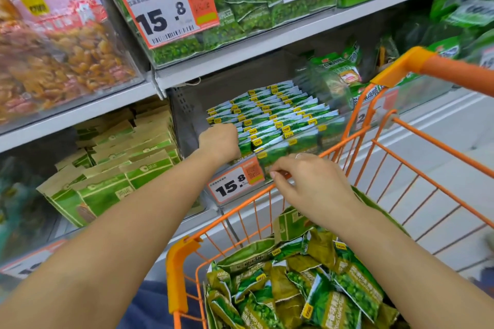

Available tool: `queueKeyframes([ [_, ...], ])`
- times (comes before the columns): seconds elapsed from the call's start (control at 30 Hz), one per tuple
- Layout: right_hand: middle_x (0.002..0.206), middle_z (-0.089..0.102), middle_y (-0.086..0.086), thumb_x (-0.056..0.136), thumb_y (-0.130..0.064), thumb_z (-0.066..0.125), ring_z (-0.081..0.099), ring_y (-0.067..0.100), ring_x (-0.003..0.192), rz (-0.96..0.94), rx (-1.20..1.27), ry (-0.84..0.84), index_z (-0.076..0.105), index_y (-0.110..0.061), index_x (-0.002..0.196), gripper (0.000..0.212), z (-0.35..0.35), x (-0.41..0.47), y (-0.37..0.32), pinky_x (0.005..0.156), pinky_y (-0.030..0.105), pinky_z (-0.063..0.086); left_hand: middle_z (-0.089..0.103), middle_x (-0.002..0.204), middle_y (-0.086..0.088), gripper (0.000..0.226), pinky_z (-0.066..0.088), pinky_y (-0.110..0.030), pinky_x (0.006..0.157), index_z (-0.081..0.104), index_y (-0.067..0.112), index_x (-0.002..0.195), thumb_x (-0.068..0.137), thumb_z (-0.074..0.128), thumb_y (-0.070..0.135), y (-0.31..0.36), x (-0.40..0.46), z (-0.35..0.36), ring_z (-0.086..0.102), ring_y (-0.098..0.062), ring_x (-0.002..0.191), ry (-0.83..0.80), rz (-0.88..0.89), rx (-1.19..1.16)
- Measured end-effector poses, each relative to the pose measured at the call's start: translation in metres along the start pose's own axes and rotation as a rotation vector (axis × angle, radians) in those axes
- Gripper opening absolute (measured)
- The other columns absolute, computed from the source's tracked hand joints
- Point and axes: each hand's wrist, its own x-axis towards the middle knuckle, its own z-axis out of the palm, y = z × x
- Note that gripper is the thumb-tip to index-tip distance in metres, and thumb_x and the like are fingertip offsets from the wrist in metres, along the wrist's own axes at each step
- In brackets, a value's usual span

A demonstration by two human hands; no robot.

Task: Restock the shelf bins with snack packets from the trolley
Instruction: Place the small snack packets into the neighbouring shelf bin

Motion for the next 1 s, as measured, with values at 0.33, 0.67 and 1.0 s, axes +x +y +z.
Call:
queueKeyframes([
  [0.33, 0.068, 0.064, -0.008, 0.089, -0.043, 0.060, 0.060, 0.010, 0.068, 0.057, 0.358, -0.183, 0.065, -0.026, 0.072, 0.025, -0.013, 0.001, -0.014, 0.065, 0.032, 0.050, 0.070, 0.095, 0.002, 0.030, 0.044, -0.032, 0.066, 0.067, 0.023, 0.100, 0.094, 0.051, 0.047, -0.008, -0.061, -0.041, 0.065, -0.026, 0.091, 0.311, 0.122, -0.007],
  [0.67, 0.072, 0.068, 0.000, 0.085, -0.061, 0.056, 0.064, 0.017, 0.072, -0.044, -0.069, -1.218, 0.070, -0.010, 0.076, 0.053, 0.045, -0.034, -0.037, 0.079, 0.031, 0.054, 0.069, 0.099, 0.005, 0.029, 0.049, -0.031, 0.067, 0.059, 0.030, 0.112, 0.099, 0.037, 0.043, -0.018, -0.207, 0.034, 0.064, -0.016, 0.089, -0.113, 0.576, -0.082],
  [1.0, 0.081, 0.074, 0.005, 0.093, -0.027, 0.061, 0.064, 0.003, 0.065, -0.037, 0.197, -1.199, 0.060, -0.010, 0.077, 0.023, 0.025, -0.030, -0.042, 0.070, 0.026, 0.050, 0.069, 0.096, 0.013, 0.039, 0.051, -0.030, 0.080, 0.058, 0.037, 0.119, 0.094, 0.038, 0.060, -0.024, -0.201, 0.035, 0.062, 0.000, 0.088, -0.103, 0.364, -0.658],
])
